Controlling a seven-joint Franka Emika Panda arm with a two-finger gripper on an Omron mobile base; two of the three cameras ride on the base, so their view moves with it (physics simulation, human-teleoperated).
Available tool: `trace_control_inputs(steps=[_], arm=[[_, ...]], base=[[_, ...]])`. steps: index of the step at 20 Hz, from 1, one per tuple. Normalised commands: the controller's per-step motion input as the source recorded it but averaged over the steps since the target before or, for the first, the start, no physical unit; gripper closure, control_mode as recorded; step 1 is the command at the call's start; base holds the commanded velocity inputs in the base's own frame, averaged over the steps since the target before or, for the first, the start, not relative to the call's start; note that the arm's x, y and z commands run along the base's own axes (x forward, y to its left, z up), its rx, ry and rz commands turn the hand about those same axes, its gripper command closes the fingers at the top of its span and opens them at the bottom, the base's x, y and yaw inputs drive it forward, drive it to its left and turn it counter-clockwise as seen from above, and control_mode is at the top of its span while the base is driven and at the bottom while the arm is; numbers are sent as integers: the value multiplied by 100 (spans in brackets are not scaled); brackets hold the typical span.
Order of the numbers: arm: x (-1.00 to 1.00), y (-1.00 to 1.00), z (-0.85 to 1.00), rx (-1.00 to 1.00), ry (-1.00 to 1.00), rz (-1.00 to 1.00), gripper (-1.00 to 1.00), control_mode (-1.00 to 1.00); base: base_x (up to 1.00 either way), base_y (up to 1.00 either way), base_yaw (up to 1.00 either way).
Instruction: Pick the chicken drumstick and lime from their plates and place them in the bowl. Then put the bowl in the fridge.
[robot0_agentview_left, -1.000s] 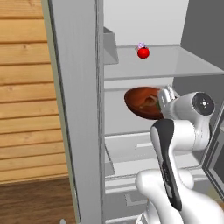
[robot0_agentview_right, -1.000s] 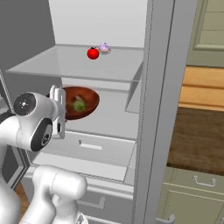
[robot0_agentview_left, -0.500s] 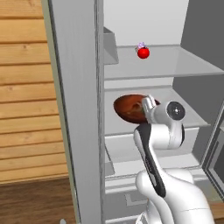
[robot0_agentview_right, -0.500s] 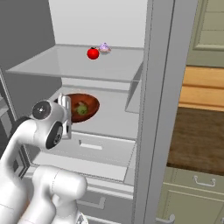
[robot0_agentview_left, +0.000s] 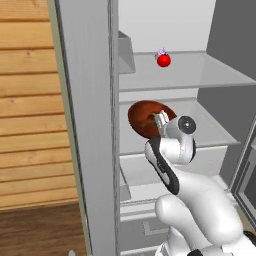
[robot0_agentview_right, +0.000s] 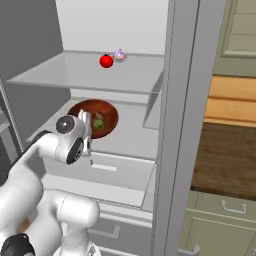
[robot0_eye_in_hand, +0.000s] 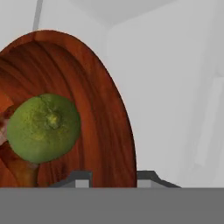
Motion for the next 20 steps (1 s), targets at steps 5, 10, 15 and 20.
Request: trace_control_inputs(steps=[5, 10, 15, 20], arm=[[1, 2, -2, 0, 10, 0, -100, -100], [-4, 3, 0, 0, -4, 0, -100, -100], [-34, 0, 25, -3, -21, 0, -100, -100], [-94, 0, 77, -3, -20, 0, -100, -100]], base=[[0, 0, 0], [0, 0, 0], [0, 0, 0], [0, 0, 0]])
